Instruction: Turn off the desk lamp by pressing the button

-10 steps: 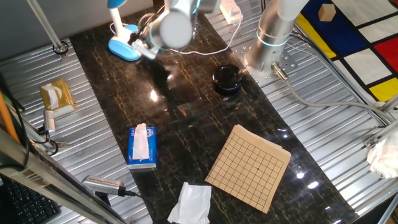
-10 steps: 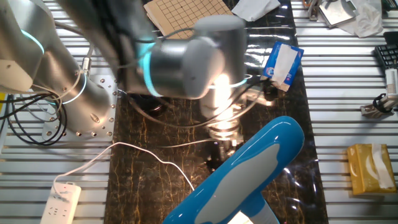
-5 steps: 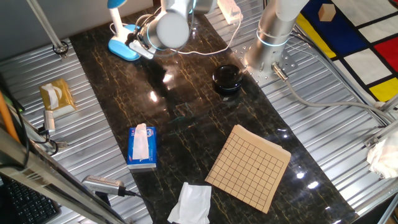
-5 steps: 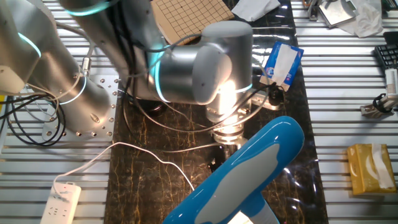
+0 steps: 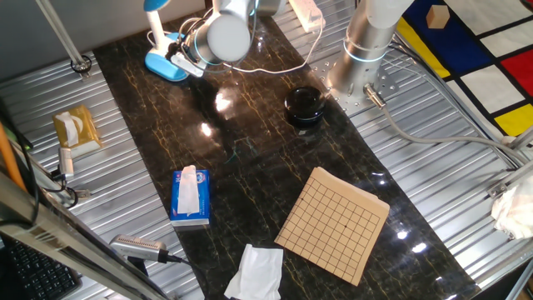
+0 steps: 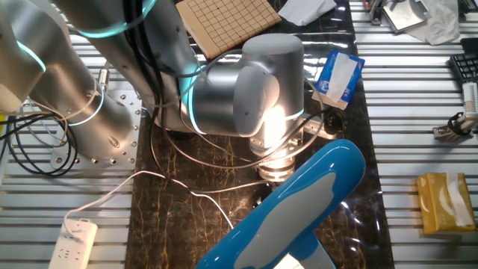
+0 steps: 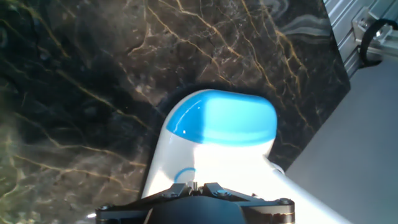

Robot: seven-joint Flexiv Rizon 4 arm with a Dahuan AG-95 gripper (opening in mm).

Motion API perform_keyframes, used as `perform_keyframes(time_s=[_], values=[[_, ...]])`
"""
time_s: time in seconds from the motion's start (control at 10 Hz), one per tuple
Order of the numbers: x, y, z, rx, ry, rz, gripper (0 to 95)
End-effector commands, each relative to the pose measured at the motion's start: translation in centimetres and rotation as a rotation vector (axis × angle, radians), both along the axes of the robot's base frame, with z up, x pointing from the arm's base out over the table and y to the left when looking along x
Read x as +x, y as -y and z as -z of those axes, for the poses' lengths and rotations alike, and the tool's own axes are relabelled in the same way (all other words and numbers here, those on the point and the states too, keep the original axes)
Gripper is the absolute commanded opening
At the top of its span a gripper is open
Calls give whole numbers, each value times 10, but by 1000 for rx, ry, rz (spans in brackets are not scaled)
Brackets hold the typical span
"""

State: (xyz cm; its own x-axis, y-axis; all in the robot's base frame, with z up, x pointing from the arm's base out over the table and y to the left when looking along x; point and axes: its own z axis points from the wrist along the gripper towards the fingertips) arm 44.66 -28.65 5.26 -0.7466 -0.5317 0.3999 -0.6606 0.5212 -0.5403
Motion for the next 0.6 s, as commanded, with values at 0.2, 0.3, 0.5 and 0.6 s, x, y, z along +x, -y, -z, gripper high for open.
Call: perform_keyframes(time_s=[0.2, 0.3, 0.5, 0.6], values=[[3, 2, 4, -1, 6, -4, 0], [3, 3, 4, -3, 4, -5, 0], [4, 3, 5, -3, 1, -8, 0], [4, 3, 7, -3, 1, -8, 0]])
